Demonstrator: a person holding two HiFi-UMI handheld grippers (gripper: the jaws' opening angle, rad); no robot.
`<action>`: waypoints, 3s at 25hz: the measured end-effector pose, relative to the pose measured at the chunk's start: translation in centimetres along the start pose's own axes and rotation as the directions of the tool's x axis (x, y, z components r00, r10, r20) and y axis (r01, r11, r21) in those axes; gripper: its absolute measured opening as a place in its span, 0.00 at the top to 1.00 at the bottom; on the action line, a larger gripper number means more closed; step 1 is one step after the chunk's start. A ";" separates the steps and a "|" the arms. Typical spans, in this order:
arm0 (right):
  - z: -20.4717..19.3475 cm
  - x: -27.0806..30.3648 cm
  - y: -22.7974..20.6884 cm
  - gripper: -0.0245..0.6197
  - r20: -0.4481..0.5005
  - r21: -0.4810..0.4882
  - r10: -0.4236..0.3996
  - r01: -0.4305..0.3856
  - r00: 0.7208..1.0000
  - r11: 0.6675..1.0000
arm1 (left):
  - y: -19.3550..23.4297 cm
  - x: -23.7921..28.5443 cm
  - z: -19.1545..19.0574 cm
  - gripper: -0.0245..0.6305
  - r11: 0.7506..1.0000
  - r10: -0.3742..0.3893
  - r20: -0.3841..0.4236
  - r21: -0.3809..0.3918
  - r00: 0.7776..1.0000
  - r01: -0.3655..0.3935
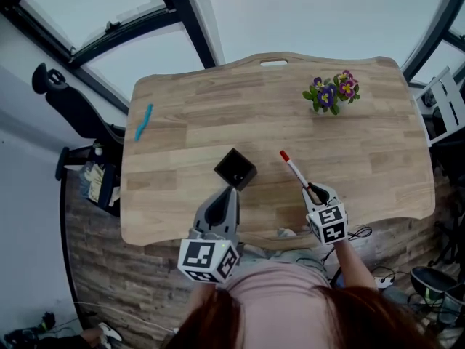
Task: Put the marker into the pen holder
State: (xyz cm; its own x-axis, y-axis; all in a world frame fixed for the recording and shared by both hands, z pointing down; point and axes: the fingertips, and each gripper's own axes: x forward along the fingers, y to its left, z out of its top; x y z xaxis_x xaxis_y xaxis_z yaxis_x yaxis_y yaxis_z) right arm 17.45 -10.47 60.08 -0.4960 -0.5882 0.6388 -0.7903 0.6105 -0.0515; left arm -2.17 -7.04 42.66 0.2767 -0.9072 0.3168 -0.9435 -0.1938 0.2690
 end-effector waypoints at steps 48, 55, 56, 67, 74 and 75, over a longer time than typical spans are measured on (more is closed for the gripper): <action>9.2 -2.1 8.6 0.87 0.079 -0.137 0.167 -0.155 0.983 0.978 | 5.3 -2.2 1.9 0.96 1.000 -0.006 0.034 0.004 0.999 0.005; 9.4 -1.3 9.5 0.87 0.054 -0.135 0.205 -0.196 0.977 0.971 | 6.1 -2.7 1.6 0.96 1.000 0.006 0.031 -0.004 0.999 -0.006; 9.3 -1.1 9.7 0.87 0.049 -0.136 0.209 -0.201 0.977 0.970 | 6.1 -2.7 1.6 0.96 1.000 0.007 0.030 -0.004 1.000 -0.007; 9.5 -0.2 10.1 0.87 0.003 -0.144 0.229 -0.227 0.973 0.963 | 6.9 -2.9 1.7 0.96 1.000 0.028 0.037 -0.015 0.999 -0.028; 9.4 0.5 10.4 0.87 -0.010 -0.137 0.248 -0.247 0.969 0.959 | 7.3 -2.7 1.5 0.96 0.999 0.037 0.034 -0.027 0.999 -0.036; 9.5 0.6 10.4 0.87 -0.009 -0.136 0.249 -0.248 0.968 0.959 | 7.3 -2.7 1.5 0.96 0.999 0.038 0.034 -0.028 0.999 -0.037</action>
State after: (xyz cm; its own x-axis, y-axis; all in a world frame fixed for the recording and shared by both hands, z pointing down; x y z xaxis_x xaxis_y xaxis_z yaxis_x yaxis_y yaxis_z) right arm 5.51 -9.50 52.65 -0.6740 -0.4127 0.6127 -0.5861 0.8036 -0.1036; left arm -10.10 -6.58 42.44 0.2340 -0.9263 0.2953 -0.9476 -0.1494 0.2824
